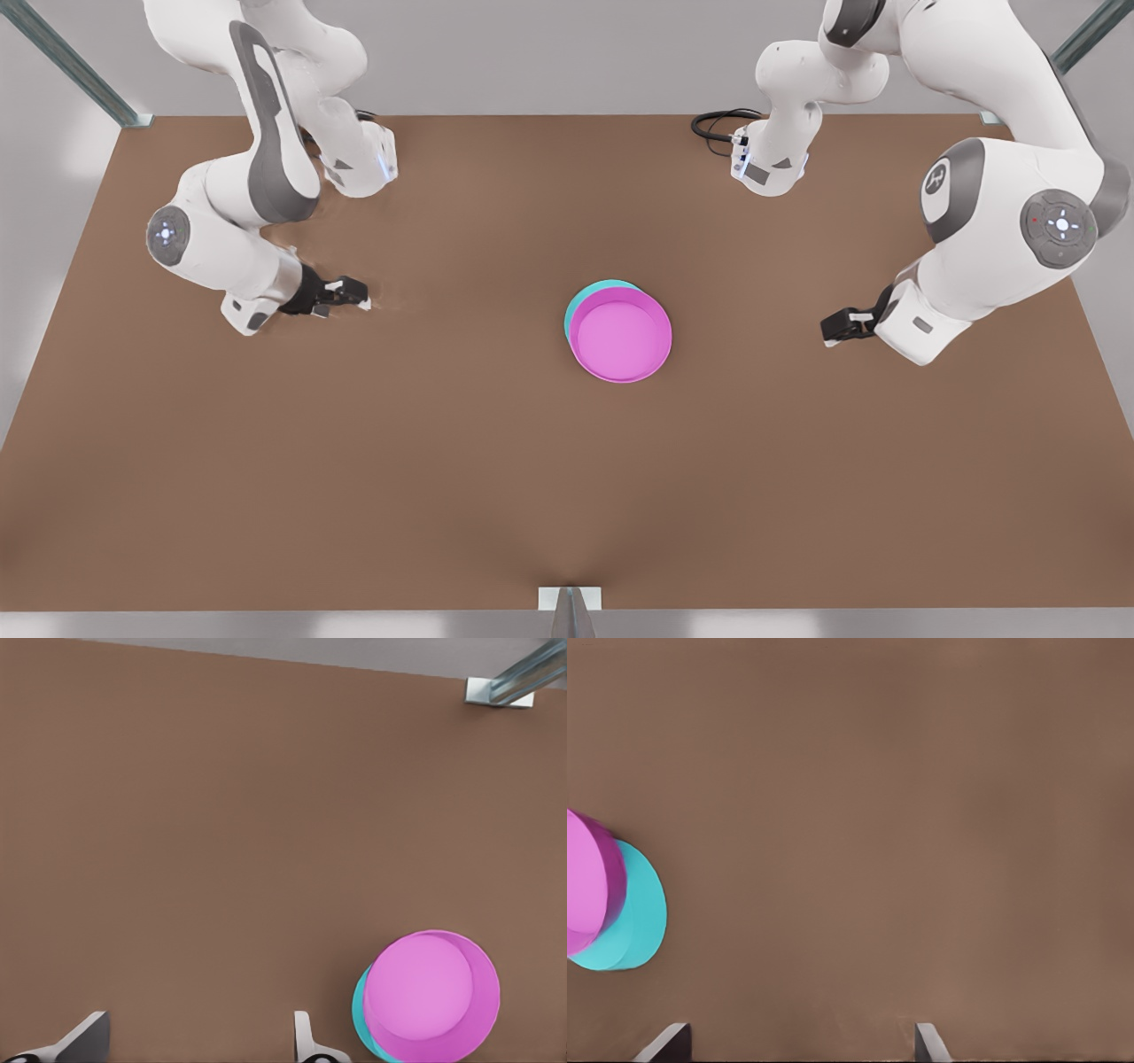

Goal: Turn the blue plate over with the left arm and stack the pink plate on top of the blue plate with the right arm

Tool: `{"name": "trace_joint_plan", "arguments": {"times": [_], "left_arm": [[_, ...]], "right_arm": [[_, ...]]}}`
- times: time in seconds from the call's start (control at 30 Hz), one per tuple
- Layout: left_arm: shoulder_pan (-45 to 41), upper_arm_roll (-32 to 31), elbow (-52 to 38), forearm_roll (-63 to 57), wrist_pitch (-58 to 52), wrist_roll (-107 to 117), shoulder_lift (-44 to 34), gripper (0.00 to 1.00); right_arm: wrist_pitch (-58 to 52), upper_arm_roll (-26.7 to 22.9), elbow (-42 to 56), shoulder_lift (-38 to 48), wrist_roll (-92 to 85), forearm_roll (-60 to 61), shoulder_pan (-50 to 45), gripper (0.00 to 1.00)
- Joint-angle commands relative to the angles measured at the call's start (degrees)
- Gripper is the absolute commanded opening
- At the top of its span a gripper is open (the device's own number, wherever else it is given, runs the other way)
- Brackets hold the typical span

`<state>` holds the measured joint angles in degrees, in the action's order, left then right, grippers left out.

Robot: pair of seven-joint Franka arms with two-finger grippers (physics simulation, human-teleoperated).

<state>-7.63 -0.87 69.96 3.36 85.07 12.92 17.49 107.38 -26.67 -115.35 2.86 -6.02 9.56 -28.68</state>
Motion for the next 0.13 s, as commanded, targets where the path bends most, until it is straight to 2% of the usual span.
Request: {"name": "trace_joint_plan", "arguments": {"times": [0.0,0.1], "left_arm": [[-0.02,-0.01,0.09,-0.02,-0.08,0.00,0.00,1.00],[0.07,-0.01,0.09,-0.02,-0.17,-0.09,-0.08,1.00]], "right_arm": [[-0.24,0.04,0.30,0.31,-1.10,-2.52,0.54,1.00],[-5.33,0.31,10.67,-2.94,-1.98,-7.71,6.71,1.00]]}}
